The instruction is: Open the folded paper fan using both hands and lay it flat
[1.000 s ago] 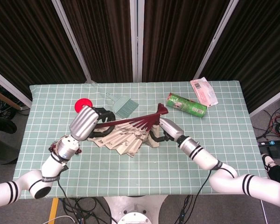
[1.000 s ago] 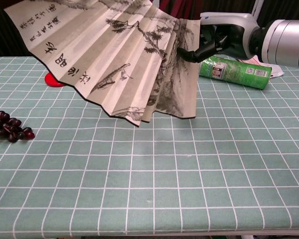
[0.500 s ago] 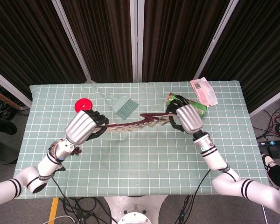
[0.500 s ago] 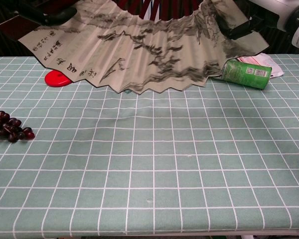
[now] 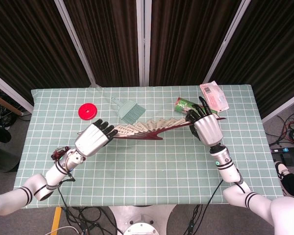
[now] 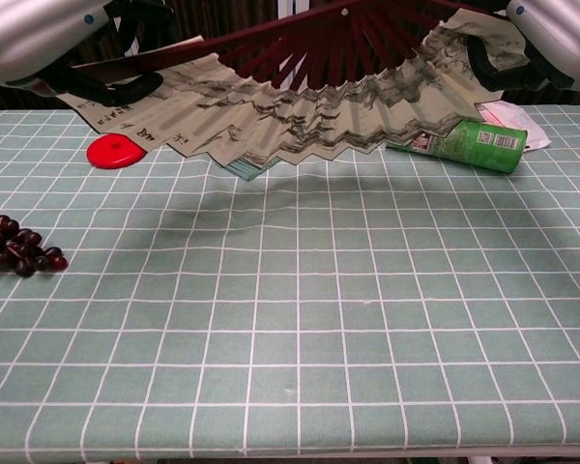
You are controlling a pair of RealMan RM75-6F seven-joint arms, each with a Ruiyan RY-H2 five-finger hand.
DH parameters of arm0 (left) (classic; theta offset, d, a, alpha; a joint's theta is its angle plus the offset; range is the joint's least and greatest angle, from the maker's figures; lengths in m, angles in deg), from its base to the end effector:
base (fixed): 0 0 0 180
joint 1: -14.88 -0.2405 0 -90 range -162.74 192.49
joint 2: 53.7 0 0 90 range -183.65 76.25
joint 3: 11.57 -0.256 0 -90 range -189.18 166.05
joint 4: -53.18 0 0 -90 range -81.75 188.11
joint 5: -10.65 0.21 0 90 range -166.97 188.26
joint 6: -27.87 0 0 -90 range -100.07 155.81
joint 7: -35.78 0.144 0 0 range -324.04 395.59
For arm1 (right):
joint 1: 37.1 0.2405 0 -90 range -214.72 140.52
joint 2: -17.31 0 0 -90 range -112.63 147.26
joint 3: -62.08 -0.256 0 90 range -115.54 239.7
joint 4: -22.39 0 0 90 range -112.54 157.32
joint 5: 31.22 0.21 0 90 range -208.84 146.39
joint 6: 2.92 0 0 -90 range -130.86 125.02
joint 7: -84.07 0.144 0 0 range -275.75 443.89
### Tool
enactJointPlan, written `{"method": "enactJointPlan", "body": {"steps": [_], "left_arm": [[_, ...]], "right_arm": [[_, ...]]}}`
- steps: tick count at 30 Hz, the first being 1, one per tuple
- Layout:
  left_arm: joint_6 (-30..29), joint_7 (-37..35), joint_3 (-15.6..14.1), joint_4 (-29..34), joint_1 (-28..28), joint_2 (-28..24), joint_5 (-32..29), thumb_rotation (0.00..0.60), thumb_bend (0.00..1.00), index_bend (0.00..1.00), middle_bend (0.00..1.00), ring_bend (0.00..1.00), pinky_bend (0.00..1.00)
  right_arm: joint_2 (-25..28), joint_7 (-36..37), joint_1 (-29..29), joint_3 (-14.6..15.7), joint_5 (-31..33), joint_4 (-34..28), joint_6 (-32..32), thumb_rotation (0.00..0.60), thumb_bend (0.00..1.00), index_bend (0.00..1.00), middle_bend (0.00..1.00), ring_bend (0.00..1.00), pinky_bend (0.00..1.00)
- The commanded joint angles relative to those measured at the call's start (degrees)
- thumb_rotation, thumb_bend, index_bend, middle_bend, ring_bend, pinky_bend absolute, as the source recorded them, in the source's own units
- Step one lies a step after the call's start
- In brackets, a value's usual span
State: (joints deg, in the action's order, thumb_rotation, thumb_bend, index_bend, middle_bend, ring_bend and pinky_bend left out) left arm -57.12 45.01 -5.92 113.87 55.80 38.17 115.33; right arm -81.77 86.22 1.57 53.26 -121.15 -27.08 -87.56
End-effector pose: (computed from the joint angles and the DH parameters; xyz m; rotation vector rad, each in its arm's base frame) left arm -0.1427 0.3341 0.0325 -1.8630 -0.0213 -1.3313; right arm -0.1867 -0.3642 0.0333 1.6078 -0.3818 1.3159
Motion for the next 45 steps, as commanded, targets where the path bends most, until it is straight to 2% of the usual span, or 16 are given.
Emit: {"method": "enactJointPlan", "body": {"steps": [1, 8, 12, 16, 18, 21, 25, 28, 32, 35, 40, 45], "left_arm": [[1.6, 4.1, -1.7, -1.5, 0.1, 1.2, 0.8, 0.600, 0.36, 0.48, 0.55, 0.55, 0.63], [3.5, 10.7, -3.1, -2.0, -0.2, 2.0, 1.0, 0.600, 0.35, 0.45, 0.52, 0.51, 0.61], [4.6, 13.7, -4.1, -1.0, -0.7, 1.8, 1.0, 0.600, 0.32, 0.43, 0.50, 0.49, 0.59], [7.0, 16.6, -4.9, 2.8, -1.5, 0.9, -0.3, 0.600, 0.23, 0.32, 0.44, 0.43, 0.53], [9.5, 18.2, -5.2, 5.8, -1.8, 0.0, -1.7, 0.600, 0.13, 0.27, 0.39, 0.39, 0.50], [13.1, 21.0, -5.1, 10.1, -2.1, -1.1, -4.2, 0.600, 0.03, 0.23, 0.34, 0.33, 0.46], [17.4, 24.3, -4.7, 15.5, -2.5, -2.6, -8.2, 0.600, 0.00, 0.19, 0.27, 0.26, 0.41], [19.9, 25.2, -4.5, 18.6, -2.4, -3.7, -10.3, 0.600, 0.00, 0.18, 0.24, 0.22, 0.35], [21.4, 25.2, -4.1, 20.1, -2.5, -4.1, -12.3, 0.600, 0.00, 0.17, 0.21, 0.19, 0.33], [22.1, 24.2, -3.2, 21.1, -2.6, -4.7, -14.3, 0.600, 0.00, 0.16, 0.20, 0.18, 0.31], [23.8, 16.9, -1.2, 23.9, -3.0, -7.1, -19.1, 0.600, 0.00, 0.16, 0.19, 0.18, 0.31], [24.2, 6.1, 1.0, 25.1, -4.0, -9.7, -23.2, 0.600, 0.00, 0.16, 0.20, 0.18, 0.31]], "right_arm": [[-5.3, 0.0, -0.7, 1.3, -2.4, 9.1, -3.4, 0.600, 0.63, 0.67, 0.41, 0.24, 0.00], [-10.6, 0.7, -1.6, 2.4, -3.1, 19.6, -5.8, 0.600, 0.63, 0.65, 0.38, 0.21, 0.00], [-12.4, 0.5, -2.5, 2.2, -2.7, 22.8, -7.4, 0.600, 0.63, 0.64, 0.38, 0.19, 0.00], [-13.4, 0.8, -4.1, 2.8, -2.2, 23.3, -7.4, 0.600, 0.63, 0.61, 0.36, 0.16, 0.00], [-13.8, -0.4, -5.7, 3.9, -2.5, 23.3, -7.7, 0.600, 0.62, 0.57, 0.34, 0.14, 0.00], [-14.5, -2.7, -8.2, 4.7, -1.9, 22.8, -7.0, 0.600, 0.61, 0.48, 0.30, 0.09, 0.00], [-14.5, -6.3, -11.4, 5.9, -1.4, 20.4, -6.4, 0.600, 0.58, 0.29, 0.21, 0.01, 0.00], [-12.4, -9.5, -13.4, 7.6, -1.3, 16.1, -3.3, 0.600, 0.52, 0.11, 0.13, 0.00, 0.00], [-8.4, -14.0, -15.0, 8.7, 0.2, 8.1, 2.3, 0.600, 0.41, 0.01, 0.05, 0.00, 0.00], [-4.3, -17.9, -15.2, 7.7, 4.0, -1.3, 8.8, 0.600, 0.31, 0.00, 0.00, 0.00, 0.00], [4.7, -24.2, -13.7, 4.4, 13.1, -18.7, 20.6, 0.600, 0.03, 0.00, 0.00, 0.00, 0.00], [12.5, -26.8, -11.5, 1.5, 22.2, -30.5, 29.7, 0.600, 0.00, 0.00, 0.00, 0.00, 0.00]]}}
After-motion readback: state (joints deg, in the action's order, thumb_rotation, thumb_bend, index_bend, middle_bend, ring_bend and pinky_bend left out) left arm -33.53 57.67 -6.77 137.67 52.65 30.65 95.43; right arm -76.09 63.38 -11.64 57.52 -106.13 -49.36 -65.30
